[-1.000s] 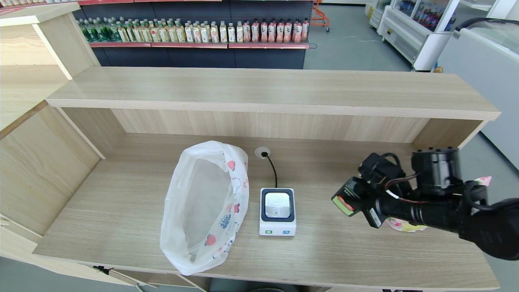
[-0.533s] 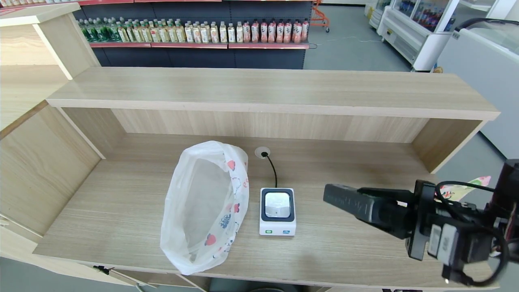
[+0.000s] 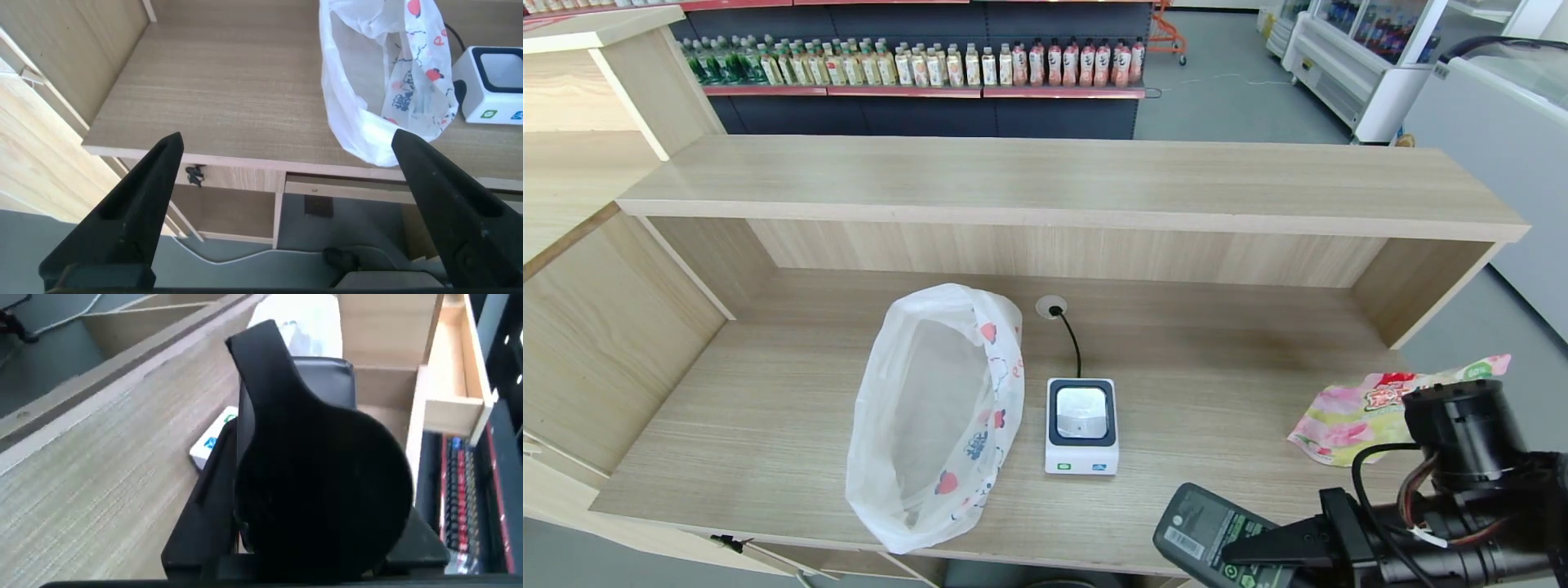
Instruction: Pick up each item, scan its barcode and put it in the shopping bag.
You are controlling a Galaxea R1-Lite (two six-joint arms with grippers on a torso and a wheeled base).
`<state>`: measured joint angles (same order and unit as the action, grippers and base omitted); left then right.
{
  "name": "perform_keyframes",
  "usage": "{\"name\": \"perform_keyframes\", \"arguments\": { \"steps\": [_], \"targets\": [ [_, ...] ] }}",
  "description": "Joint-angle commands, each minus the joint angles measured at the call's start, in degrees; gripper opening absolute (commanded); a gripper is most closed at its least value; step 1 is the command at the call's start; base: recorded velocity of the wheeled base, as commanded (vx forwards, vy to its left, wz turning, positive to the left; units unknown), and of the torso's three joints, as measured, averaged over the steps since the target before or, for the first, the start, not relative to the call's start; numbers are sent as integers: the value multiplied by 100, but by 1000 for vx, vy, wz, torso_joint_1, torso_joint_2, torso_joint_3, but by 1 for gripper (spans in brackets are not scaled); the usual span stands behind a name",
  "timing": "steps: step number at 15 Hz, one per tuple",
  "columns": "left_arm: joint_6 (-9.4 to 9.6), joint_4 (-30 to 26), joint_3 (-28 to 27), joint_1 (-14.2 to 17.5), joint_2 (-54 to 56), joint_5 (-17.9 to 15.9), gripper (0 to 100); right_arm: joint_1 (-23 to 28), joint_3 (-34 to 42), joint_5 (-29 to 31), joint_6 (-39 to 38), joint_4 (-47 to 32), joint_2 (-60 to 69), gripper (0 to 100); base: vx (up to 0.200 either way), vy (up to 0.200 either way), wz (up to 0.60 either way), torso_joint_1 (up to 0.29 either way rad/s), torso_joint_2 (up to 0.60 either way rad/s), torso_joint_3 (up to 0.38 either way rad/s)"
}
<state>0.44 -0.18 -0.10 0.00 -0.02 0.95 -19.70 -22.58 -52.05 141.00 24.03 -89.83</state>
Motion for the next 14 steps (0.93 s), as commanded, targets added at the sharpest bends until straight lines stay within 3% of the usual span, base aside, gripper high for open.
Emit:
{"name": "perform_keyframes", "arguments": {
  "steps": [1,3,6,14],
  "targets": [
    [0,1,1,0,2,2,100,-201,-441,-59,543,-144,-465,0,0,0,0,0,0,0],
    [0,1,1,0,2,2,100,-254,-775,-103,789,-179,-720,0,0,0,0,0,0,0],
    [0,1,1,0,2,2,100,-658,-1267,-692,1343,-179,-1142,0,0,0,0,0,0,0],
    [0,1,1,0,2,2,100,-658,-1794,-718,1782,-118,-1423,0,0,0,0,0,0,0]
  ]
}}
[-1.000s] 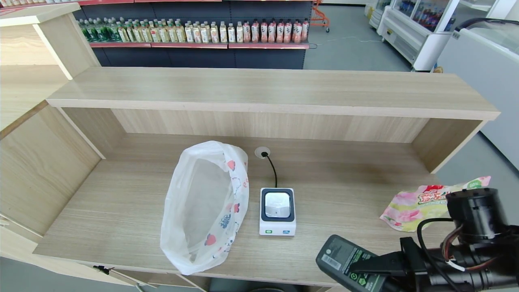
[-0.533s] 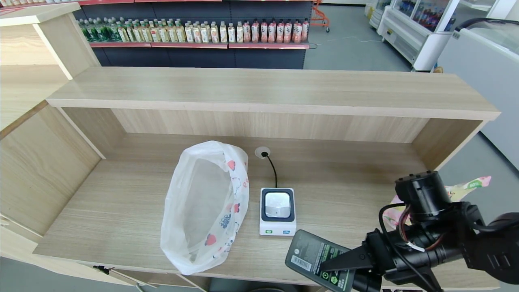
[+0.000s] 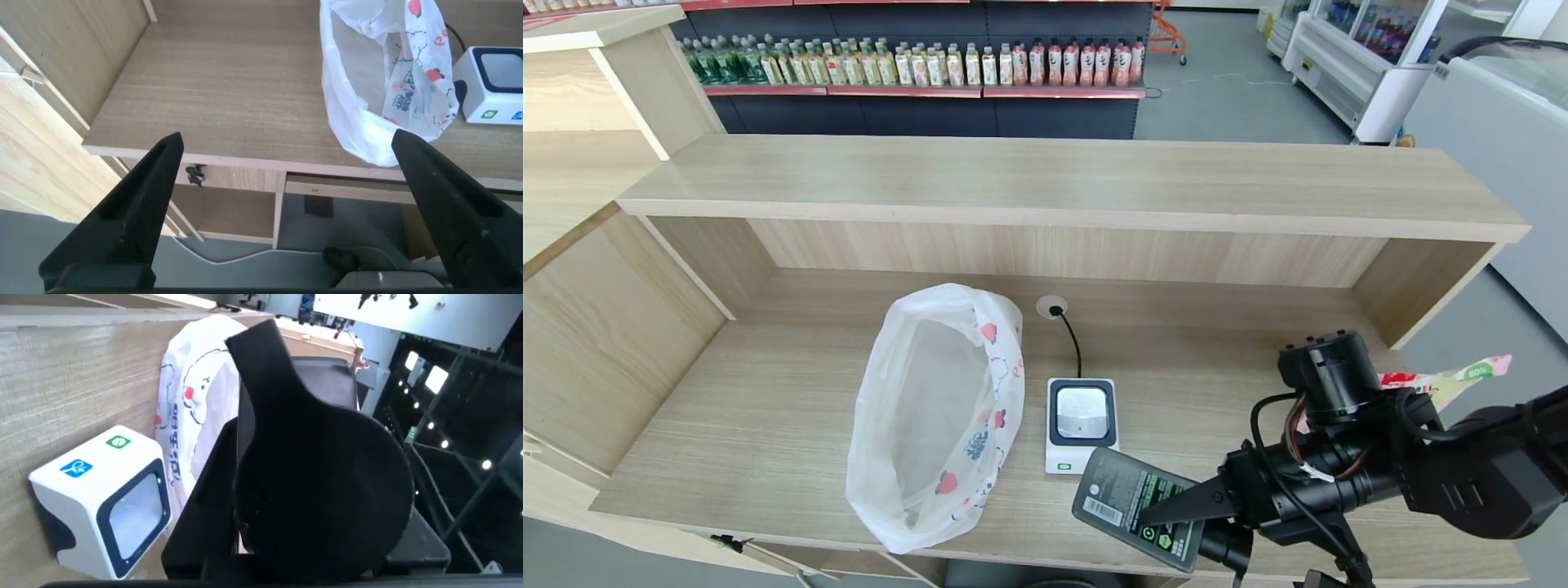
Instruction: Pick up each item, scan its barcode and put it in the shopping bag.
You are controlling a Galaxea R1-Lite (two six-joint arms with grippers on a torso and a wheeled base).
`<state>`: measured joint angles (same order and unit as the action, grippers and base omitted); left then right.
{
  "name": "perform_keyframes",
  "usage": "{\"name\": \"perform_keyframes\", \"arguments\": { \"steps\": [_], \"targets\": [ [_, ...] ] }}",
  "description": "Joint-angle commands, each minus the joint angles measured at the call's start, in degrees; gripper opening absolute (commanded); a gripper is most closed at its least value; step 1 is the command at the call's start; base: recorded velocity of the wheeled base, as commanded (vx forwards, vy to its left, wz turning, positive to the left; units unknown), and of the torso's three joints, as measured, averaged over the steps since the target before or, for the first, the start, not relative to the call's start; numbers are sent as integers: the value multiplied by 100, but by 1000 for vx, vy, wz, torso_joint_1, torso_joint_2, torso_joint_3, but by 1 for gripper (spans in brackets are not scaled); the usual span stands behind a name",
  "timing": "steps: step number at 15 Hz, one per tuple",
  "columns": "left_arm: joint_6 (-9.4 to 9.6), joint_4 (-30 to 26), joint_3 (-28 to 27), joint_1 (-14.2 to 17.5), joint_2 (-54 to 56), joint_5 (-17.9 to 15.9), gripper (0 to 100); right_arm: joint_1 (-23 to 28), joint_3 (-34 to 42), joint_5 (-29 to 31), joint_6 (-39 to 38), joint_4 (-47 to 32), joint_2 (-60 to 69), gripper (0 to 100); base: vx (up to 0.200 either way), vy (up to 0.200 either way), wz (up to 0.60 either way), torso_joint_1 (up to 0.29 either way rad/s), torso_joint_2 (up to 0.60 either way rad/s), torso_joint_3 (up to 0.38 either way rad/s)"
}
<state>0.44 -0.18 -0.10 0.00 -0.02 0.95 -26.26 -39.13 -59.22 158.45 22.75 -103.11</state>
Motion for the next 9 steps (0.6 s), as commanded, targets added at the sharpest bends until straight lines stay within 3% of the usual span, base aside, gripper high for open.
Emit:
{"name": "perform_keyframes", "arguments": {
  "steps": [1,9],
  "targets": [
    [0,1,1,0,2,2,100,7,-200,-2,142,10,-95,0,0,0,0,0,0,0],
    [0,1,1,0,2,2,100,-46,-165,25,239,2,-210,0,0,0,0,0,0,0]
  ]
}}
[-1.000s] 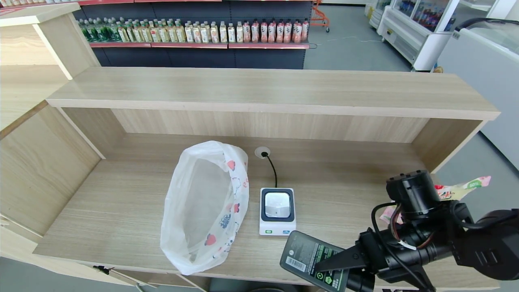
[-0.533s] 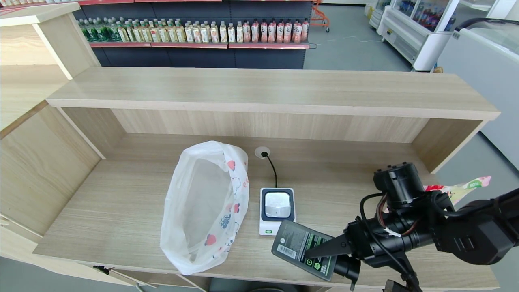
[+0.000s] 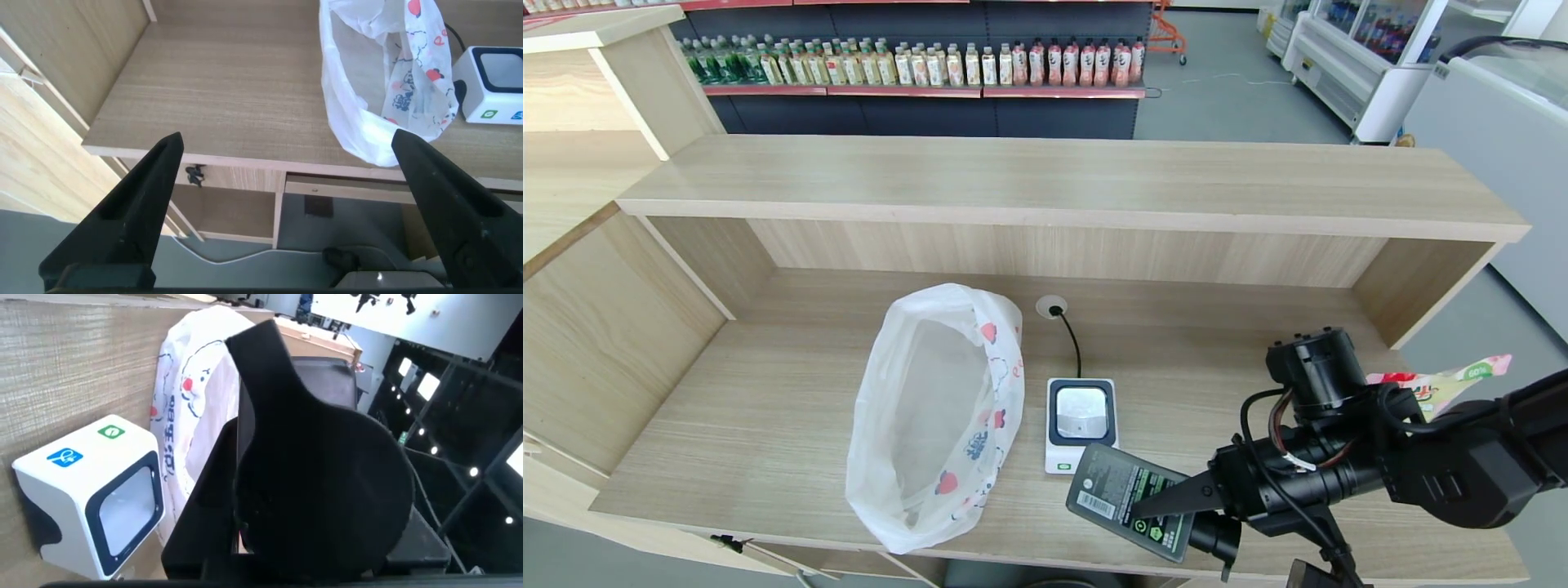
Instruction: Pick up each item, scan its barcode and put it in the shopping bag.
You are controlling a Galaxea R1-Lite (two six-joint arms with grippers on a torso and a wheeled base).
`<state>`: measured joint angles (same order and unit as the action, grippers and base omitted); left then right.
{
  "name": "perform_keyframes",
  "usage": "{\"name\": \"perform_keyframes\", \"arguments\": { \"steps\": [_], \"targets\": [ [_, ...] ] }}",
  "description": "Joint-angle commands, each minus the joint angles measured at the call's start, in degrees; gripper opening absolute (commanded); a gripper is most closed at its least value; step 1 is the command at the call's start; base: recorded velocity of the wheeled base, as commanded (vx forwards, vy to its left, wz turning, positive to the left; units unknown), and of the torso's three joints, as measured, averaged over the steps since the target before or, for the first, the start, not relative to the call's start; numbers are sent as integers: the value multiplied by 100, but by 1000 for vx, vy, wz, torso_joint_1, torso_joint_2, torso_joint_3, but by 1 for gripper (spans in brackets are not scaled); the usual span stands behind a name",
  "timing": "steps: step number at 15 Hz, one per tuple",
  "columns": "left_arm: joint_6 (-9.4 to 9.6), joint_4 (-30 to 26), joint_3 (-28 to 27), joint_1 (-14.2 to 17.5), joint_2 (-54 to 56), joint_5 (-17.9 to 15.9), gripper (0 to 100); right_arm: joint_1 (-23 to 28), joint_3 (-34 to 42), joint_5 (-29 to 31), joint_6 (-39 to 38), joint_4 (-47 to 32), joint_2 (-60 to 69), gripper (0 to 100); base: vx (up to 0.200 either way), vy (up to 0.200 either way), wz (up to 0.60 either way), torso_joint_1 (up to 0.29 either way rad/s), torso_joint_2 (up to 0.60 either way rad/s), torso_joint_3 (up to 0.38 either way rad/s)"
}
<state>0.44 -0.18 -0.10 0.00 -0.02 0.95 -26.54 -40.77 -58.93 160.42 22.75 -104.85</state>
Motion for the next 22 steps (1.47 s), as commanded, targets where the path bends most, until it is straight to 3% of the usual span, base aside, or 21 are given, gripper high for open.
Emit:
{"name": "perform_keyframes", "arguments": {
  "steps": [1,12,13,15,16,17,20,21,22],
  "targets": [
    [0,1,10,0,2,2,100,-62,-28,-5,34,2,-53,0,0,0,0,0,0,0],
    [0,1,10,0,2,2,100,-132,78,-5,7,-7,-53,0,0,0,0,0,0,0],
    [0,1,1,0,2,2,100,-150,157,4,-432,-60,96,0,0,0,0,0,0,0],
    [0,1,1,0,2,2,100,-282,209,22,-2085,125,923,0,0,0,0,0,0,0],
    [0,1,10,0,2,2,100,-44,420,268,-3746,230,1907,0,0,0,0,0,0,0],
    [0,1,1,0,2,2,100,87,578,646,-4686,300,2470,0,0,0,0,0,0,0],
    [0,1,1,0,2,2,100,149,543,2492,-7411,362,3665,0,0,0,0,0,0,0],
    [0,1,1,0,2,2,100,202,543,3203,-8984,327,3876,0,0,0,0,0,0,0],
    [0,1,1,0,2,2,100,334,570,3537,-10373,309,3920,0,0,0,0,0,0,0]
  ]
}}
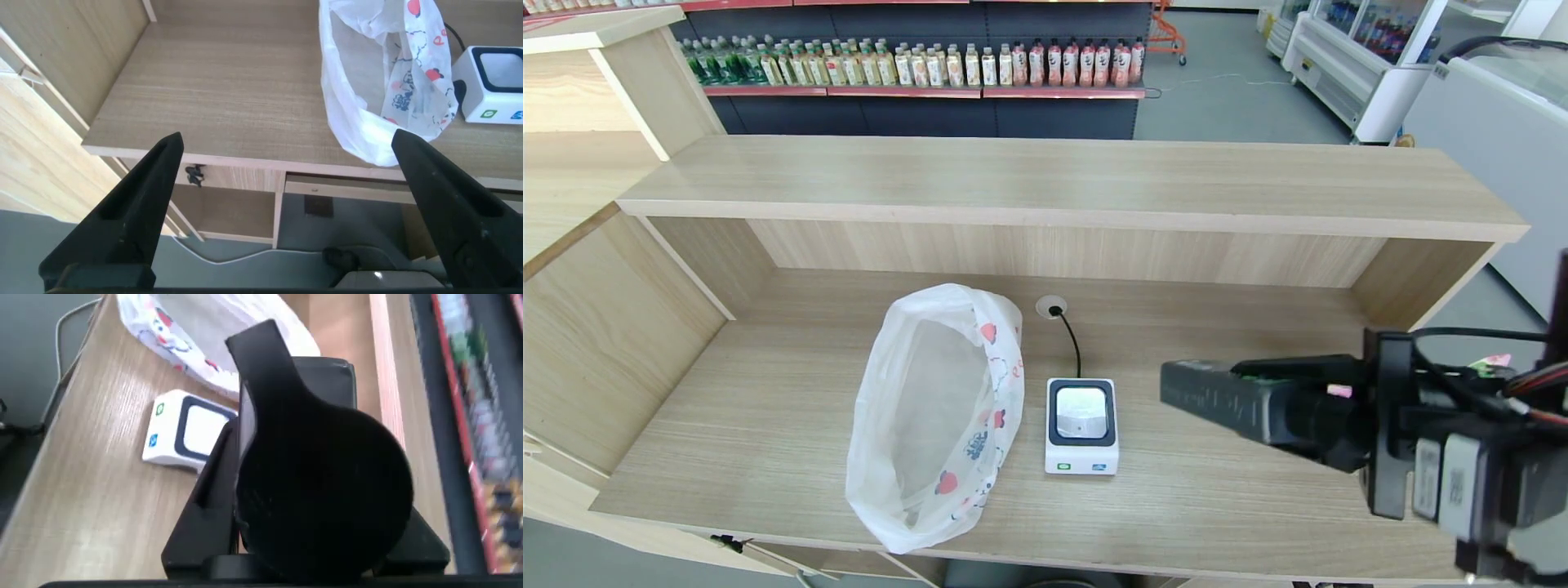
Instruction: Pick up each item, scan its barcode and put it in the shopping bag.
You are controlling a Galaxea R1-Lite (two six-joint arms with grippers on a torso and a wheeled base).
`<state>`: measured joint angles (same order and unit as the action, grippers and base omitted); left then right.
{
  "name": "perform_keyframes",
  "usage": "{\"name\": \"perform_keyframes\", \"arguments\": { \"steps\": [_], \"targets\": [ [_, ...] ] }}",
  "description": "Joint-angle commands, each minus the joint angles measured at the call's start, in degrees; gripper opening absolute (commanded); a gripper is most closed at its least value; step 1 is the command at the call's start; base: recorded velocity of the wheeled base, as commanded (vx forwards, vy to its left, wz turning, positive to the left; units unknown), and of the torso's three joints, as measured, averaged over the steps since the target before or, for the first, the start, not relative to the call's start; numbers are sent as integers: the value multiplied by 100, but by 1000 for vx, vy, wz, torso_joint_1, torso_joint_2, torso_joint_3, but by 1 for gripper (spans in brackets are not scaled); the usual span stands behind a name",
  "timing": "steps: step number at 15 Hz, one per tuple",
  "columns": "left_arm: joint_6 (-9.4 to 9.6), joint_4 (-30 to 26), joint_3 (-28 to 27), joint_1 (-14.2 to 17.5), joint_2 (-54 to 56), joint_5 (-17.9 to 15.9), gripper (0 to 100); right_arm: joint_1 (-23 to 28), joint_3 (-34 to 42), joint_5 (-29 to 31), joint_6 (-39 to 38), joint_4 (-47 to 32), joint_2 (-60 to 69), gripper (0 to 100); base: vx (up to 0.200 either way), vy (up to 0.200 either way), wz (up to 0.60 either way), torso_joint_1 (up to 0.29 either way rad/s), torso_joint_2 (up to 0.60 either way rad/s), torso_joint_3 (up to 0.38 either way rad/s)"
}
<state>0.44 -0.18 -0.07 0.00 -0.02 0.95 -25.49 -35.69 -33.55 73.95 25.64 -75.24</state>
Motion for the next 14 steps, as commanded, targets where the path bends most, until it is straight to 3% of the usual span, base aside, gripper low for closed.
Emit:
{"name": "perform_keyframes", "arguments": {
  "steps": [1,2,3,5,7,9,14],
  "targets": [
    [0,1,-1,0,2,2,100,229,63,999,-1726,20,959,0,0,0,0,0,0,0],
    [0,1,-1,0,2,2,100,888,344,1360,-4196,-182,880,0,0,0,0,0,0,0],
    [0,1,-1,0,2,2,100,888,590,1483,-5892,-191,915,0,0,0,0,0,0,0],
    [0,1,-1,0,2,2,100,598,651,1878,-8502,-771,1055,0,0,0,0,0,0,0],
    [0,1,-1,0,2,2,100,519,520,1896,-10049,-1368,1196,0,0,0,0,0,0,0],
    [0,1,-1,0,2,2,100,484,484,1755,-10541,-1412,1196,0,0,0,0,0,0,0],
    [0,1,-1,0,2,2,100,457,493,1544,-10550,-1421,1152,0,0,0,0,0,0,0]
  ]
}}
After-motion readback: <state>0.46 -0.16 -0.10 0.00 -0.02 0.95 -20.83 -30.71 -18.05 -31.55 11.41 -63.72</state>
